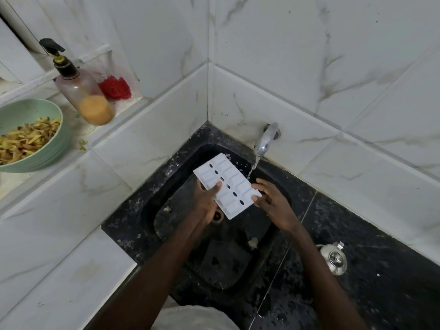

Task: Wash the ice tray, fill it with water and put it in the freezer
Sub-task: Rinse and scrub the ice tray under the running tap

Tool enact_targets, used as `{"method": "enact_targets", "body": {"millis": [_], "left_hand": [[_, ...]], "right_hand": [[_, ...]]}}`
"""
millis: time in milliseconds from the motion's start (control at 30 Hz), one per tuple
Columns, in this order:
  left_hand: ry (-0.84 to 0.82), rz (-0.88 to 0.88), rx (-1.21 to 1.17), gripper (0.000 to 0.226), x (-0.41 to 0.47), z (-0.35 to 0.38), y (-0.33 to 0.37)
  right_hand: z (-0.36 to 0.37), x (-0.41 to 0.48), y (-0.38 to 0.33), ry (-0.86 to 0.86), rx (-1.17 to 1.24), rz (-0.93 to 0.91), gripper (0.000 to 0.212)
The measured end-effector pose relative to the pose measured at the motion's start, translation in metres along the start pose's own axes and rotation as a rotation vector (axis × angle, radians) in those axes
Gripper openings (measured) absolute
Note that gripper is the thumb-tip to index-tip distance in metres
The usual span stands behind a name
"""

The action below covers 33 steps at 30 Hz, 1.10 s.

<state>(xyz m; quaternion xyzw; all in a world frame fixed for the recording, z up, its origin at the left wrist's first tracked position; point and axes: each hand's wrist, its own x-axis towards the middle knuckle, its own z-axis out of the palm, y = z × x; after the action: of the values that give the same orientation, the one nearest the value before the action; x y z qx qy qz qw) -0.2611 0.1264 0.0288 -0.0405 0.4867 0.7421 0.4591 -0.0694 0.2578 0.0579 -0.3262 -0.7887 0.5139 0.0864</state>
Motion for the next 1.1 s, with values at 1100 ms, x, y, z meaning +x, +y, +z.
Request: {"method": "enact_targets", "body": {"millis": [1100], "left_hand": [[0.115,0.116,-0.141,0.069,0.001,0.024,-0.002]], "right_hand": [[0.023,-0.007,-0.001,0.222,-0.758,-0.037,0.098]]}}
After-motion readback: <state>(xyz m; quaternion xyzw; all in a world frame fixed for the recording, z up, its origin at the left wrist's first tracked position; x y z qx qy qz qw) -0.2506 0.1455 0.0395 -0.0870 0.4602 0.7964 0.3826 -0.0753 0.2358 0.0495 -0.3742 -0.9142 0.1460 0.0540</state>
